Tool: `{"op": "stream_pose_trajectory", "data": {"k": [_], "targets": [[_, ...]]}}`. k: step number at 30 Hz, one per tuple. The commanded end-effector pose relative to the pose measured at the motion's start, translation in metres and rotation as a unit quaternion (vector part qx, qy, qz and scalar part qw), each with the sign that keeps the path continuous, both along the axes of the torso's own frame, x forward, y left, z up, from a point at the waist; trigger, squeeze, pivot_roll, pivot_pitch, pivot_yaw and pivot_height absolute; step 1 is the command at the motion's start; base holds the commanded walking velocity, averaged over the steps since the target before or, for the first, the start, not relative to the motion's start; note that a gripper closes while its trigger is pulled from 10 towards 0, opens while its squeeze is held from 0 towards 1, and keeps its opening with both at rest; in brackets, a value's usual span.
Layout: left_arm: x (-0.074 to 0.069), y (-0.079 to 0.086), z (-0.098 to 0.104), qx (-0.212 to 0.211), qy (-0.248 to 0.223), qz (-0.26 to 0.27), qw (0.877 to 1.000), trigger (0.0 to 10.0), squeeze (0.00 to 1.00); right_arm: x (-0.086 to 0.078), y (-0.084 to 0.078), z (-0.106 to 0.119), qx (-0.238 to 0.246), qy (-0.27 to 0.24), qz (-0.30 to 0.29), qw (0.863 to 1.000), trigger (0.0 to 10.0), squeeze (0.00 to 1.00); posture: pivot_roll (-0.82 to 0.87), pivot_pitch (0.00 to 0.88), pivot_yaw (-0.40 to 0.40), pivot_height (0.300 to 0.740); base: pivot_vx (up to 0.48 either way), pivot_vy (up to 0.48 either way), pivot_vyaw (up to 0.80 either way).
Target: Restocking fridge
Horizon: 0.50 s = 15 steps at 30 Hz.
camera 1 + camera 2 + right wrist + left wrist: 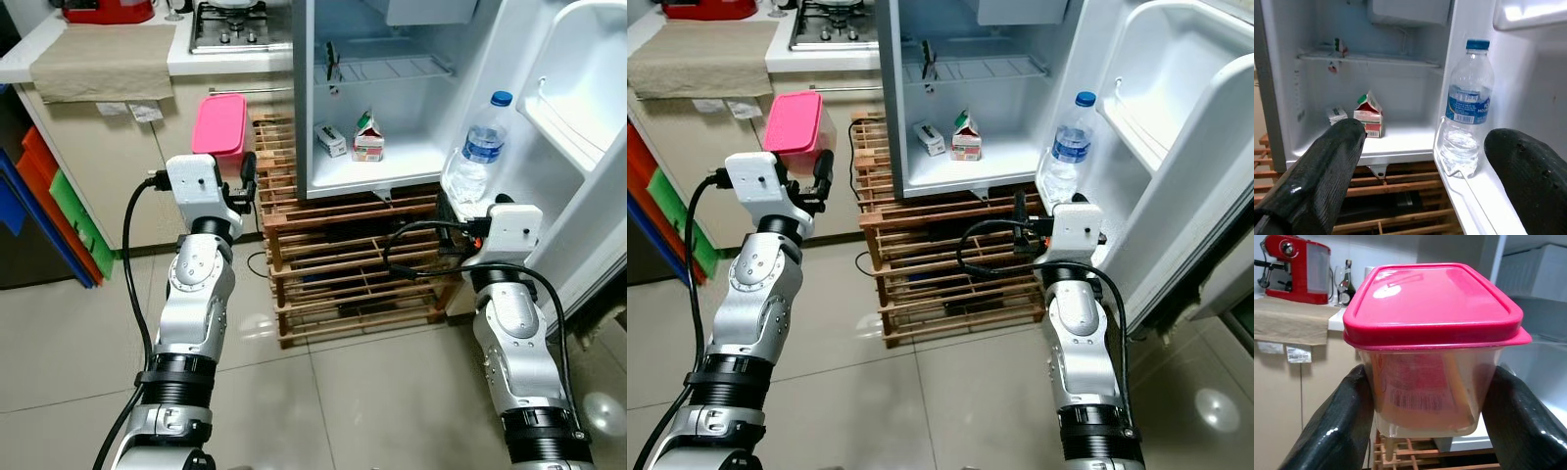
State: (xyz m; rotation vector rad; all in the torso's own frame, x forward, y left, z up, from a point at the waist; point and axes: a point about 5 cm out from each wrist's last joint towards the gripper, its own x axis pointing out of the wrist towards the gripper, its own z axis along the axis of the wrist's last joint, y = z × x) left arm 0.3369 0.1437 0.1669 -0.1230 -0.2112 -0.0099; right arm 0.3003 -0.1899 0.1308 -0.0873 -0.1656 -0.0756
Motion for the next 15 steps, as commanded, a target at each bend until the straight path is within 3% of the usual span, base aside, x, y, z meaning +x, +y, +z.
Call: {"op": "stream_pose_trajectory", "data": {"k": [1,15], "targets": [[0.002,-0.001,0.000,-0.001,0.002,-0.003,1.000,10.0,0.00,-0.001,-0.008,0.006,-0.007,-0.006,-0.016,1.000,10.0,0.00,-0.11,0.000,0.016,0.740,0.000,0.000,0.00],[0.006,-0.006,-0.002,-0.004,0.007,-0.009,1.000,10.0,0.00,-0.004,-0.051,0.004,-0.040,0.009,-0.091,0.995,10.0,0.00,-0.13,0.000,0.024,0.740,0.000,0.000,0.00]]}}
